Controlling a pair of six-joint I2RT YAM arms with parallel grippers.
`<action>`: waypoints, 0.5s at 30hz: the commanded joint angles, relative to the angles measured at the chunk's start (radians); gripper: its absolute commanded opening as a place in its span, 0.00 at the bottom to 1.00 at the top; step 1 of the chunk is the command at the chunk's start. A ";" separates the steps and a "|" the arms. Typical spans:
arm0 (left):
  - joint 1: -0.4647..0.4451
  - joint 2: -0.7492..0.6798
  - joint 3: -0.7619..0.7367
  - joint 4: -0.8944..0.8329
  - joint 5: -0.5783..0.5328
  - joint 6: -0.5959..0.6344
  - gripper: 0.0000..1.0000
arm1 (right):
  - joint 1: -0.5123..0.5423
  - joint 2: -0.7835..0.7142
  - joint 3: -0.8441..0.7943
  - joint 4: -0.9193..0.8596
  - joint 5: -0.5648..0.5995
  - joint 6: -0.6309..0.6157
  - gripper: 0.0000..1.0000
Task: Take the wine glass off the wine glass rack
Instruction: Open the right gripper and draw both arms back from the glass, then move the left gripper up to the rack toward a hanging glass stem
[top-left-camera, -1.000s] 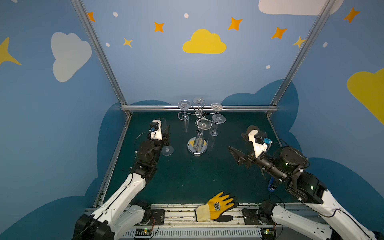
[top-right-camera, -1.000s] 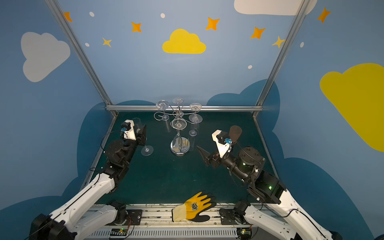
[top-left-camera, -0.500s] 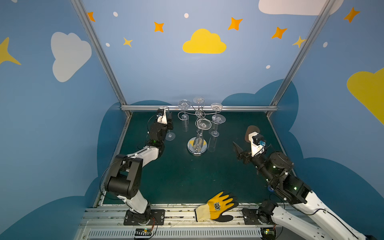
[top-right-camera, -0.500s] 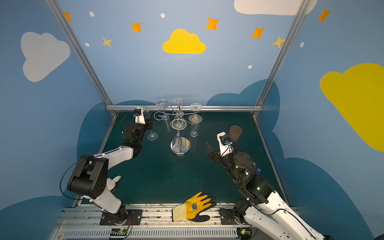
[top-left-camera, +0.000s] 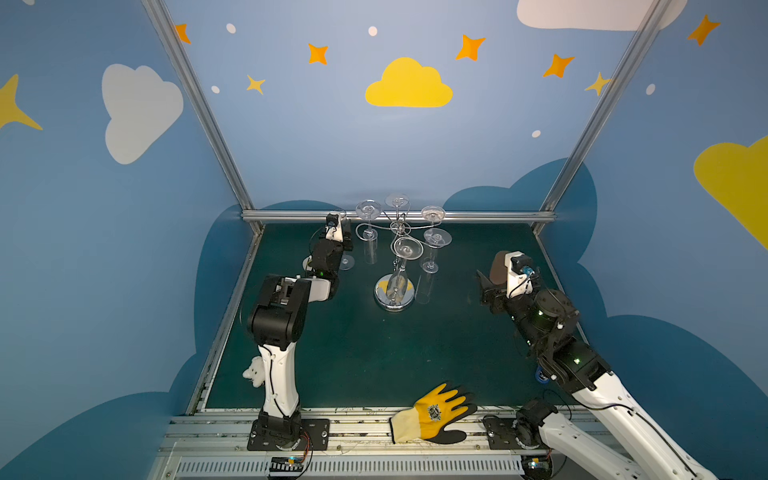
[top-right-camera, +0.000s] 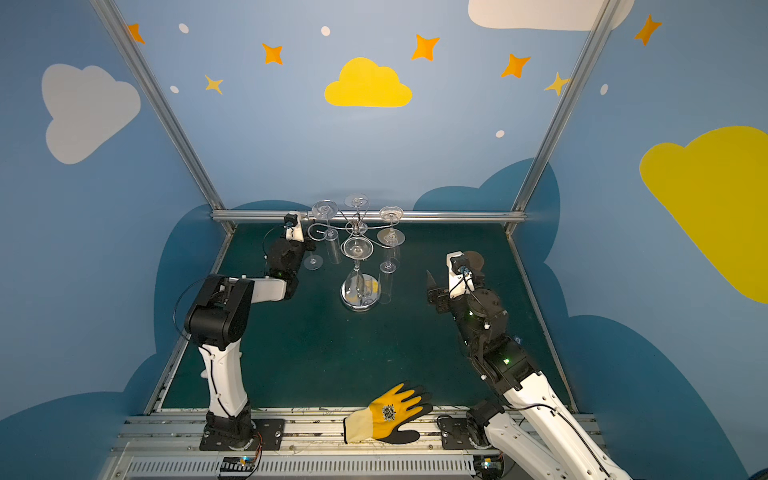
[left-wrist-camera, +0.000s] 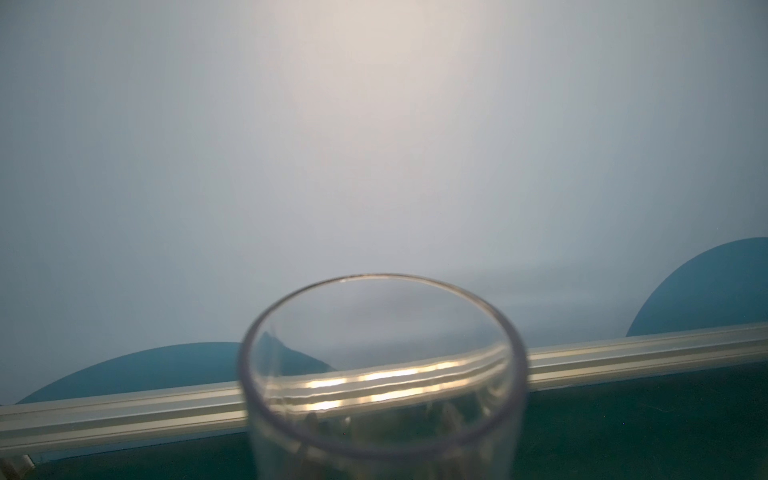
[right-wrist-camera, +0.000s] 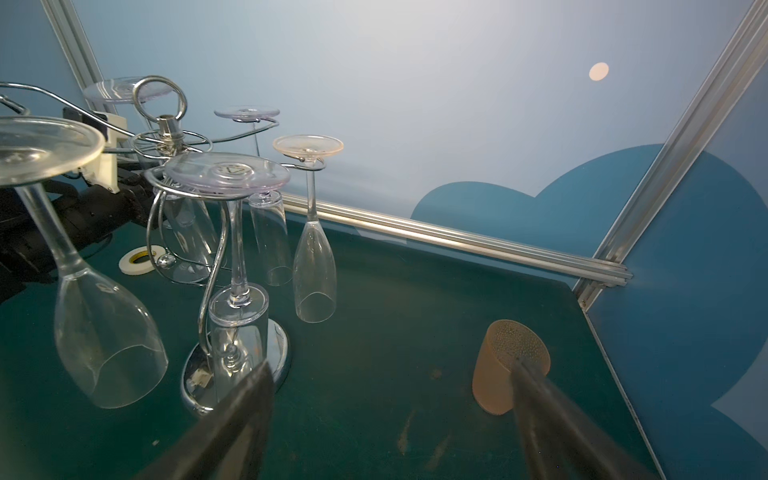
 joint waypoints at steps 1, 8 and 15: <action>0.005 0.006 0.032 0.059 0.019 0.019 0.46 | -0.023 0.007 0.008 0.033 -0.033 0.033 0.88; 0.004 0.031 0.026 0.049 0.028 0.028 0.48 | -0.053 0.016 0.007 0.027 -0.058 0.054 0.88; 0.004 0.038 0.013 0.051 0.024 0.036 0.58 | -0.065 0.003 0.002 0.020 -0.068 0.066 0.88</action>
